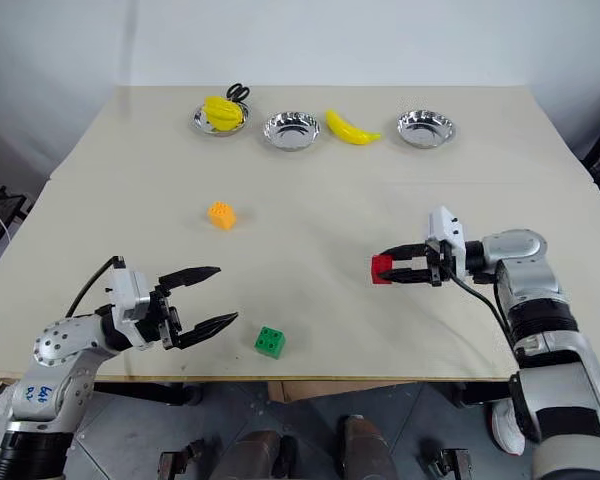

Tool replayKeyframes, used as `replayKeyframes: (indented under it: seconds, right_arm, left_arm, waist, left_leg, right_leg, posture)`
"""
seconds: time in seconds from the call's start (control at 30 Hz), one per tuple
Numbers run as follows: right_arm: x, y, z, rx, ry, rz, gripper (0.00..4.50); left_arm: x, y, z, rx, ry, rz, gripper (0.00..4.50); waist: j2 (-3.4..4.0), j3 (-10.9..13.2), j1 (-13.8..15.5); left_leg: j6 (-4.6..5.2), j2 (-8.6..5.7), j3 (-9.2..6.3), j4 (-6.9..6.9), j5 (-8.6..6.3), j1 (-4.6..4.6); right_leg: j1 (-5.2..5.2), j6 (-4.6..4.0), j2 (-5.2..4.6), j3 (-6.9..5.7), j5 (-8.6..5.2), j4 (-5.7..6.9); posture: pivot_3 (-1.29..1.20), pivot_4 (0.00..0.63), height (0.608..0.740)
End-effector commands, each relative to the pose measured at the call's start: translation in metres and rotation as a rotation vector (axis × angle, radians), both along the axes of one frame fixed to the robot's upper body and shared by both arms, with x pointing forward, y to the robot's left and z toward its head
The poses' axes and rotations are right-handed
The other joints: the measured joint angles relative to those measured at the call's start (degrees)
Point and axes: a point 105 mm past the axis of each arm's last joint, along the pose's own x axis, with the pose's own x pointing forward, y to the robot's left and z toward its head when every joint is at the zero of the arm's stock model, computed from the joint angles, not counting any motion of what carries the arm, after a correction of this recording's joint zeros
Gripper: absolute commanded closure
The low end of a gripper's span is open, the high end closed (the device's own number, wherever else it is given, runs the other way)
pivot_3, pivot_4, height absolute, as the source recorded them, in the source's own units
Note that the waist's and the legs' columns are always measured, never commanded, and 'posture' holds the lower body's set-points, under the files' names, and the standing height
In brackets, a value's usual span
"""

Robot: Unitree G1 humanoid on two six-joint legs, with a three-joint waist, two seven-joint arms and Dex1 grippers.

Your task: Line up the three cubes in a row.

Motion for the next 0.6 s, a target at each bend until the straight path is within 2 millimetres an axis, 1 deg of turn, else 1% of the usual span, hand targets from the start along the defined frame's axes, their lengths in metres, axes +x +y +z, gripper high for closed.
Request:
replayKeyframes:
  seconds: [0.03, 0.17, 0.27, 0.4, 0.5, 0.6]
  right_arm:
    - [-0.008, 0.007, -0.002, 0.009, -0.029, 0.113, 3.02]
    - [-0.007, 0.019, -0.006, 0.050, -0.035, 0.141, 3.02]
    - [-0.006, 0.021, -0.006, 0.089, -0.039, 0.136, 3.02]
    - [-0.005, 0.010, -0.007, 0.096, -0.049, 0.092, 3.02]
    - [-0.006, -0.008, -0.007, 0.068, -0.043, 0.038, 3.02]
    - [-0.006, -0.019, -0.007, 0.043, -0.040, 0.008, 3.02]
  left_arm:
    - [-0.004, -0.001, 0.007, 0.004, -0.027, -0.013, 0.00]
    - [-0.006, -0.001, 0.009, 0.006, -0.028, -0.008, 0.00]
    - [-0.007, 0.001, 0.010, 0.008, -0.030, 0.005, 0.00]
    - [-0.008, 0.004, 0.010, 0.009, -0.029, 0.014, 0.00]
    - [-0.008, 0.005, 0.010, 0.010, -0.026, 0.013, 0.00]
    - [-0.006, 0.005, 0.009, 0.010, -0.024, 0.010, 0.00]
  waist:
    - [0.00, 0.00, 0.01]
    - [0.00, 0.00, -0.06]
    - [-0.01, 0.00, 0.05]
    - [-0.01, 0.00, 0.31]
    - [0.00, 0.00, 0.29]
    - [0.00, 0.00, 0.23]
  left_leg:
    - [0.00, 0.00, 0.00, 0.00, 0.00, -0.01]
    - [0.00, 0.00, 0.00, 0.05, 0.00, -0.03]
    - [-0.01, 0.00, -0.01, 0.06, 0.00, -0.04]
    - [0.00, 0.00, -0.06, 0.10, 0.00, -0.09]
    - [0.00, 0.00, -0.09, 0.12, 0.00, -0.17]
    - [0.01, 0.00, -0.12, 0.12, 0.00, -0.24]
  right_leg:
    - [0.00, 0.00, 0.00, 0.00, 0.00, -0.01]
    - [0.00, 0.00, 0.00, -0.01, 0.00, 0.01]
    - [0.00, 0.00, 0.00, -0.02, 0.00, 0.01]
    - [0.00, 0.00, -0.02, -0.06, 0.00, -0.02]
    - [-0.01, 0.00, -0.02, -0.10, 0.00, -0.06]
    - [-0.02, 0.00, -0.02, -0.14, 0.00, -0.15]
  posture:
    - [0.00, 0.150, 0.740]
    - [0.00, 0.150, 0.740]
    - [0.00, 0.150, 0.740]
    - [0.00, 0.150, 0.740]
    - [0.00, 0.150, 0.740]
    - [0.00, 0.150, 0.740]
